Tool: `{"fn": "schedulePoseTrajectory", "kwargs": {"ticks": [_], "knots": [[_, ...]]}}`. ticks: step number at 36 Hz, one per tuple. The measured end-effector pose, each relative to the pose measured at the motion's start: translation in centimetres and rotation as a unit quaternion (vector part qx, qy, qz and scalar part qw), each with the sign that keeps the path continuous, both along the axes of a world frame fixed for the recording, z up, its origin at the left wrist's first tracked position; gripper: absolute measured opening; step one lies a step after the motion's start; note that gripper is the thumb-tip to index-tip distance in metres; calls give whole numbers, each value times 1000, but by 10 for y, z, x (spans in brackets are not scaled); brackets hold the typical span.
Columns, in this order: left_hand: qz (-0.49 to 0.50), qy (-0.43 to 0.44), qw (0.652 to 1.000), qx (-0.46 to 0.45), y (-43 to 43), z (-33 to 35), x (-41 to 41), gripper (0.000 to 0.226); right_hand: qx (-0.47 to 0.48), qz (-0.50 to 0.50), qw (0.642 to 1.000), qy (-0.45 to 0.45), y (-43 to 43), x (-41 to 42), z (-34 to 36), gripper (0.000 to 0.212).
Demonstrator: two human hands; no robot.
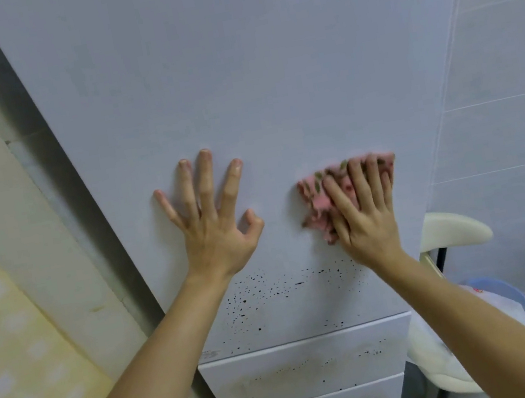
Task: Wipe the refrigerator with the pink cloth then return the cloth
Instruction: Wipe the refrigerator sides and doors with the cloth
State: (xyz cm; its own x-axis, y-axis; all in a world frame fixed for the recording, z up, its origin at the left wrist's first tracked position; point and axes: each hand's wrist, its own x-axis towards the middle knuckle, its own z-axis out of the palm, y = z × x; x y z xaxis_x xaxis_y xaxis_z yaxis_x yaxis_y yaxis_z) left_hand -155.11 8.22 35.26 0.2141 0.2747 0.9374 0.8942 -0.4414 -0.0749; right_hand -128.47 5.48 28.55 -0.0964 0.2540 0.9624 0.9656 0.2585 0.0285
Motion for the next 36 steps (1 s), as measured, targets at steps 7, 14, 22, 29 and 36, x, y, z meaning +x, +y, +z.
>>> {"fn": "schedulePoseTrajectory", "kwargs": {"ticks": [7, 14, 22, 29, 36], "knots": [[5, -1, 1000, -1, -3, 1, 0, 81, -73, -4, 991, -114, -16, 41, -54, 59], [-37, 34, 999, 0, -10, 5, 25, 82, -41, 19, 999, 17, -11, 47, 35, 55], [-39, 22, 999, 6, -7, 8, 41, 86, 20, -1, 995, 97, -1, 39, 58, 48], [-23, 43, 999, 0, -3, 10, 39, 87, -34, 1, 999, -28, -19, 70, -55, 57], [-16, 41, 999, -3, -2, 8, 41, 89, -57, 8, 997, -57, -22, 91, -45, 54]]}}
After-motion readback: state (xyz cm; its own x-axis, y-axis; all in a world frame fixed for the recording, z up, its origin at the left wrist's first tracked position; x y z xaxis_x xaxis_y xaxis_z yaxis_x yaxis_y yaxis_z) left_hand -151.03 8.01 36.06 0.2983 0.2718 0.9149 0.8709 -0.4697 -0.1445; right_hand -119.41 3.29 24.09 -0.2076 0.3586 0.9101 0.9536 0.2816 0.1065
